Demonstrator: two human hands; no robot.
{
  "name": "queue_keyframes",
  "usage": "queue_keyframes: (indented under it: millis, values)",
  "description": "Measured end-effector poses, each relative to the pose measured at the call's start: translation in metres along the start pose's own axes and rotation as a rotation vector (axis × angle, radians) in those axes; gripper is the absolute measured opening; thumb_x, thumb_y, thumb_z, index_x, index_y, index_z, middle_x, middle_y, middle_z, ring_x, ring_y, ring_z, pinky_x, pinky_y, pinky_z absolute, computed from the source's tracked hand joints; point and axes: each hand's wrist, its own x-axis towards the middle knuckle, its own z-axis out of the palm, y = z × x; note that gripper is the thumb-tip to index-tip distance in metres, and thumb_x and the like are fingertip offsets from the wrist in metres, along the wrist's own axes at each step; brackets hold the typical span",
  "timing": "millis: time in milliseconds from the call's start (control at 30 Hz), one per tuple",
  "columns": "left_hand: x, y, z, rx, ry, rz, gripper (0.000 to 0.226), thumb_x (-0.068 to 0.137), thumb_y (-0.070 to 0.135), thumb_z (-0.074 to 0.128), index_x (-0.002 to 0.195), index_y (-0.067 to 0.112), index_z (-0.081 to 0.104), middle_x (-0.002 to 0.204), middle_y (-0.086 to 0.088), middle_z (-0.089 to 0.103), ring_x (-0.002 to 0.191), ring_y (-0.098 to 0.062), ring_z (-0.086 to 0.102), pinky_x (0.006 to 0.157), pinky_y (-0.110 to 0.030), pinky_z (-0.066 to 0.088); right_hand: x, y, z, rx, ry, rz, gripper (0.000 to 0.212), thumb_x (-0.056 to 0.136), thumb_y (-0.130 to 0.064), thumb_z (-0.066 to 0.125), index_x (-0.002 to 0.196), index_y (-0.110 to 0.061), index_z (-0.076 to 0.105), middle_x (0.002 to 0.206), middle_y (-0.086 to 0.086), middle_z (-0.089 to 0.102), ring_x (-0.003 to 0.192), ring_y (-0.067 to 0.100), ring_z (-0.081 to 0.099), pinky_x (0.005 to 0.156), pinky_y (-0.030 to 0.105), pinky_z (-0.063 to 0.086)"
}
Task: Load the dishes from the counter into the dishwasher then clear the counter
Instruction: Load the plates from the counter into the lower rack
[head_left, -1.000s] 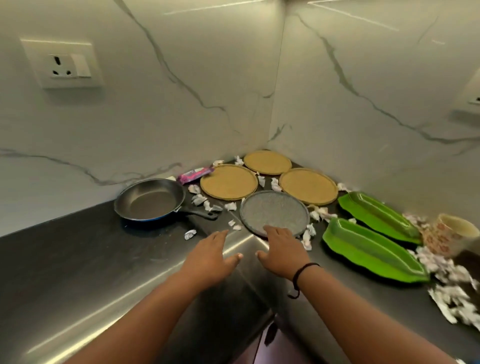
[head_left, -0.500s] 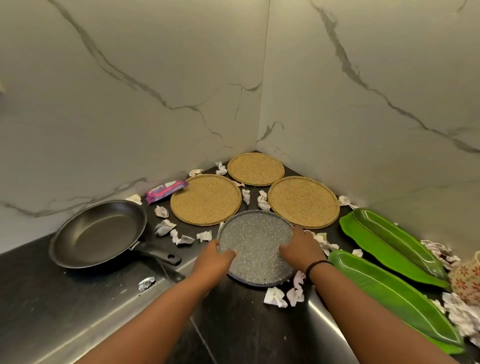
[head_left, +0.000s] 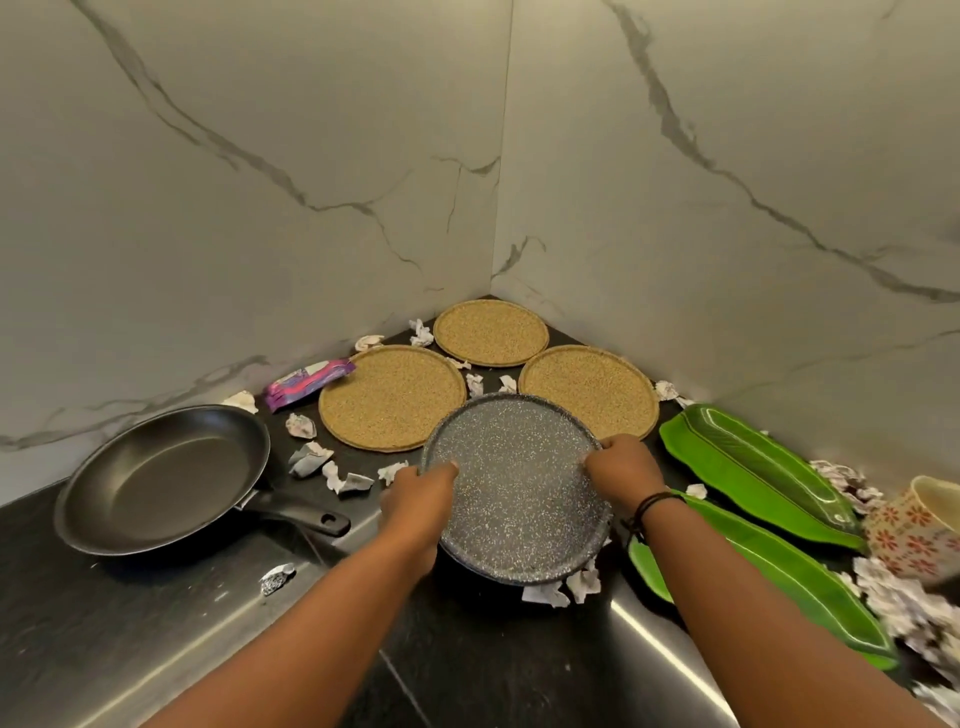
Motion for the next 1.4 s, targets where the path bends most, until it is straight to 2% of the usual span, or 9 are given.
queue_keyframes:
  millis: [100,200,367,533,700,967,1133,1267,1400]
  values:
    - [-0.023,0.008,0.000,-0.116,-0.092,0.033,0.065,0.085,0.037,0.059,0.141,0.015,0.034,0.138,-0.007,0.044,0.120,-0.029,0.047,0.101,-0.047,0.040,-0.025,-0.001,-0.023,0.155,0.035,0.014,0.034,0.085,-0.010,0.062,0.058,-0.010,0.041,0.062,0.013,0.038,0.055,0.023,0.033,0.053,0.034,0.023]
    - [-0.047,0.007,-0.003,-0.169,-0.214,0.050,0.078,0.072,0.041,0.064,0.141,0.022,0.033,0.140,-0.010,0.046,0.120,-0.030,0.049,0.102,-0.052,0.040,-0.058,0.003,-0.047,0.346,0.079,0.025,0.024,0.088,-0.012,0.061,0.066,-0.006,0.058,0.078,0.018,0.056,0.078,0.029,0.055,0.072,0.041,0.047]
    - [-0.102,-0.020,0.000,-0.116,-0.388,0.115,0.060,0.089,0.030,0.061,0.139,0.017,0.031,0.141,-0.010,0.041,0.124,-0.026,0.043,0.103,-0.040,0.034,-0.148,0.045,-0.067,0.758,0.243,0.180,0.013,0.088,-0.008,0.063,0.075,-0.010,0.061,0.091,0.017,0.067,0.083,0.028,0.060,0.085,0.048,0.051]
    - [-0.167,-0.070,0.038,-0.017,-0.615,0.096,0.079,0.064,0.043,0.073,0.132,0.017,0.042,0.126,-0.015,0.058,0.111,-0.032,0.058,0.099,-0.053,0.044,-0.260,0.131,-0.080,0.834,0.474,0.293,0.007,0.086,-0.012,0.061,0.082,-0.012,0.066,0.094,0.018,0.071,0.081,0.026,0.061,0.084,0.049,0.052]
    - [-0.271,-0.130,0.082,0.061,-0.881,0.021,0.036,0.089,0.021,0.062,0.121,0.008,0.052,0.107,-0.019,0.069,0.096,-0.035,0.067,0.087,-0.052,0.053,-0.392,0.227,-0.105,0.857,0.735,0.441,0.016,0.089,-0.009,0.059,0.075,-0.012,0.067,0.083,0.011,0.070,0.078,0.026,0.062,0.073,0.040,0.051]
    - [-0.472,-0.274,0.129,0.372,-1.263,0.011,0.049,0.083,0.026,0.064,0.129,0.017,0.047,0.114,-0.010,0.068,0.098,-0.030,0.068,0.088,-0.049,0.053,-0.650,0.369,-0.117,0.636,1.073,0.725,0.020,0.089,-0.025,0.060,0.086,-0.007,0.069,0.079,0.013,0.070,0.068,0.025,0.062,0.065,0.035,0.052]
    - [-0.624,-0.393,0.130,0.610,-1.379,0.051,0.044,0.091,0.020,0.058,0.131,0.016,0.040,0.113,-0.011,0.060,0.095,-0.027,0.061,0.067,-0.033,0.049,-0.828,0.461,-0.093,0.587,1.173,0.967,0.025,0.088,-0.030,0.059,0.082,-0.007,0.068,0.061,0.002,0.060,0.055,0.019,0.050,0.054,0.028,0.036]
    - [-0.710,-0.467,0.120,0.861,-1.459,0.110,0.065,0.091,0.021,0.060,0.146,0.017,0.025,0.142,-0.014,0.043,0.125,-0.034,0.045,0.103,-0.051,0.038,-0.936,0.509,-0.065,0.644,1.218,1.182,0.031,0.086,-0.031,0.061,0.070,-0.004,0.060,0.061,0.012,0.056,0.055,0.020,0.047,0.056,0.028,0.032]
    - [-0.757,-0.518,0.123,1.072,-1.609,0.251,0.068,0.095,0.026,0.056,0.150,0.019,0.016,0.153,-0.011,0.028,0.135,-0.032,0.035,0.108,-0.049,0.030,-1.003,0.541,-0.033,0.740,1.245,1.331,0.027,0.082,-0.030,0.066,0.074,-0.004,0.068,0.071,0.014,0.067,0.059,0.019,0.053,0.059,0.027,0.038]
